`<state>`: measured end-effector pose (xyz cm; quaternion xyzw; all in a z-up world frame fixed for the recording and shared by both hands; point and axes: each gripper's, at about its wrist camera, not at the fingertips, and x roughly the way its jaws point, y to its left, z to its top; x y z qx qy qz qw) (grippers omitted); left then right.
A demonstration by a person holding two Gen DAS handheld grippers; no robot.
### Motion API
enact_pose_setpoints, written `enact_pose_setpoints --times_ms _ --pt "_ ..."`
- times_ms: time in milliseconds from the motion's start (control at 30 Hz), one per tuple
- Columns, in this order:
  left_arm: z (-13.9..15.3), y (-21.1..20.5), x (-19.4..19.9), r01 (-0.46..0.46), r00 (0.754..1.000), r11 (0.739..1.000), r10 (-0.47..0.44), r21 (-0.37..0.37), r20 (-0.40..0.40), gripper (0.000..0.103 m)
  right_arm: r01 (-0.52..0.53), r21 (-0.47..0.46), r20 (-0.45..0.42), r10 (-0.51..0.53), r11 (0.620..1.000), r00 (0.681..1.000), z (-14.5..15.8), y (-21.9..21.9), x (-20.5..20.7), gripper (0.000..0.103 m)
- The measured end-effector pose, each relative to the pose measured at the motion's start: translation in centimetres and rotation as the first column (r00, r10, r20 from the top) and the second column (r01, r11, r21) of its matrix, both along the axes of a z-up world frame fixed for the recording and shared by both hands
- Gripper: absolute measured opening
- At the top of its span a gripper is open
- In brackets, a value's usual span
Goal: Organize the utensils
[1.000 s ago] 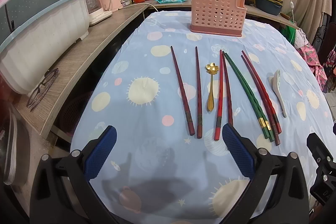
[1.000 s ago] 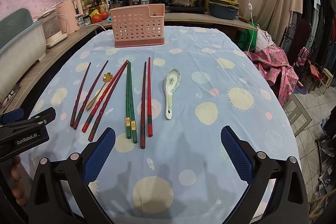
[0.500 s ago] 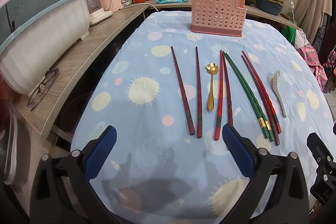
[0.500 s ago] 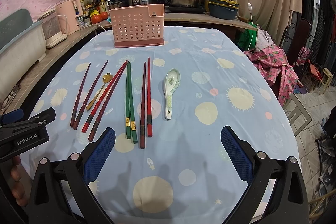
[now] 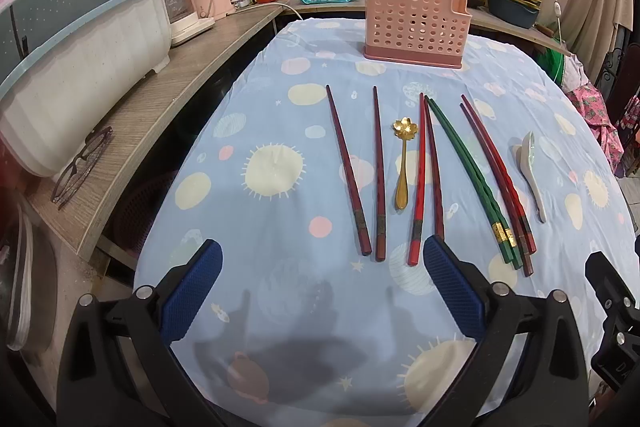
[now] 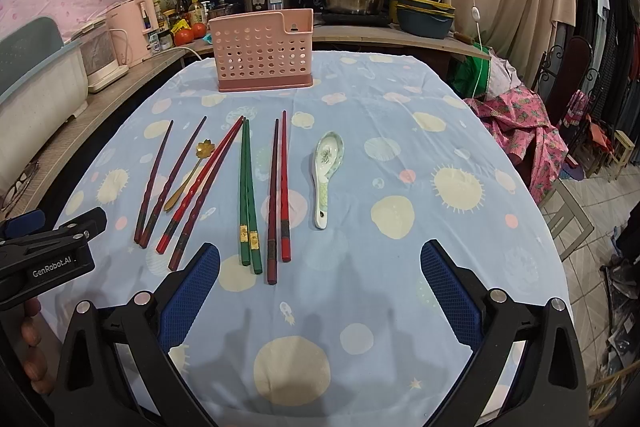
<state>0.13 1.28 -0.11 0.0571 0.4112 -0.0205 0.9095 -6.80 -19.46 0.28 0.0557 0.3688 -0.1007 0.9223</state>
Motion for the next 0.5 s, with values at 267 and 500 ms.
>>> enact_pose_setpoints --times_ms 267,500 --pt "0.01 0.01 -0.01 0.000 1.000 1.000 0.000 -0.001 0.001 0.096 -0.001 0.000 0.000 0.001 1.000 1.000 0.10 0.12 0.00 0.096" --pt "0.01 -0.02 -0.06 -0.001 1.000 1.000 0.001 0.000 -0.001 0.096 -0.002 0.000 0.001 0.002 1.000 1.000 0.15 0.17 0.03 0.096"
